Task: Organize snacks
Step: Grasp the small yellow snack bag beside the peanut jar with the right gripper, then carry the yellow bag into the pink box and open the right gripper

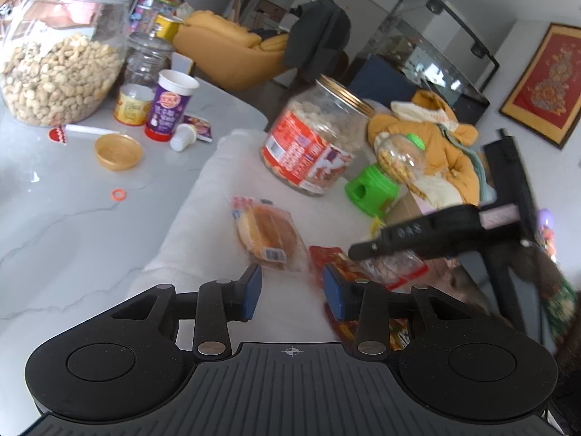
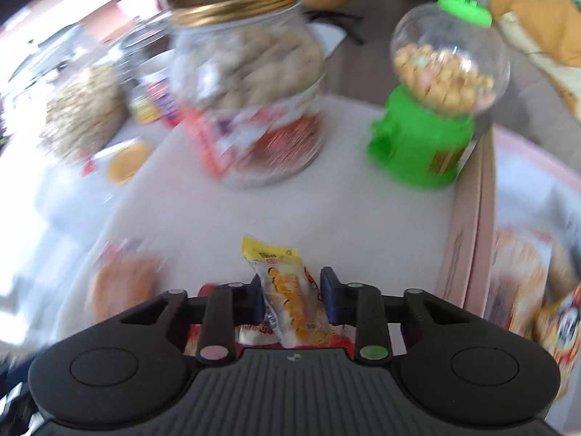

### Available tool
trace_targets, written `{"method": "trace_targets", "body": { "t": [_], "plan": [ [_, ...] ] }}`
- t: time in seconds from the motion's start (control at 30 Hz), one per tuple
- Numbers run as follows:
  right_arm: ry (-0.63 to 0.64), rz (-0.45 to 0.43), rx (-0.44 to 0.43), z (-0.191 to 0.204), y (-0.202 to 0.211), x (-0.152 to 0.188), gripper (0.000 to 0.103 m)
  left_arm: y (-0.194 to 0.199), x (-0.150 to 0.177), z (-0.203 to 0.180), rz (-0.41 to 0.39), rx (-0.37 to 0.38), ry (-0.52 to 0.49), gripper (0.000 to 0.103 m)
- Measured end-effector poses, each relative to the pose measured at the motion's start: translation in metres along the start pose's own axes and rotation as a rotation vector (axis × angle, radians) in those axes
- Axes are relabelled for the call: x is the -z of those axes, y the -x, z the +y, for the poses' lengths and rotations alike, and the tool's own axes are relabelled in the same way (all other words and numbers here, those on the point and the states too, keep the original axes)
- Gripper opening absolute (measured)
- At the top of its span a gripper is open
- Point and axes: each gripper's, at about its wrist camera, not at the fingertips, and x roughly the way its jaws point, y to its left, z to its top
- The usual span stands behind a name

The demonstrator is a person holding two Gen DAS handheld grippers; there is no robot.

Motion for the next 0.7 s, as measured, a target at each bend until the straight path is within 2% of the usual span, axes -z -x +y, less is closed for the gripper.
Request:
{"method": "trace_targets", "body": {
  "t": [0.13,0.27,0.4,0.57,0.63,0.7],
  "plan": [
    [0.022,0.002,-0.033,-0.004,0.025,0.031,0.023,-0.006,0.006,-0.017,0.056,0.021,-0.036,0.042],
    [0.005,-0.006,-0.080,-0.021,0.053,0.057,0.019,-0.009,0.003,-0.034,0.026,0.022,-0.057,0.042],
    [-0.047,-0.041,-0.102,-0.054,0.080,0.089,0.018,-0.028,-0.016,-0.050,0.004,0.036,-0.084,0.042],
    [-0.140,-0.095,-0.100,-0.096,0.090,0.124,0.020,-0.080,-0.033,-0.064,0.050,-0.010,-0.124,0.042],
    [-0.130,-0.136,-0.079,-0.104,0.095,0.135,0.027,-0.100,-0.036,-0.066,0.077,-0.047,-0.149,0.042],
    [-0.113,-0.168,-0.051,-0.109,0.099,0.146,0.029,-0.113,-0.034,-0.068,0.124,-0.093,-0.180,0.038]
  ]
}}
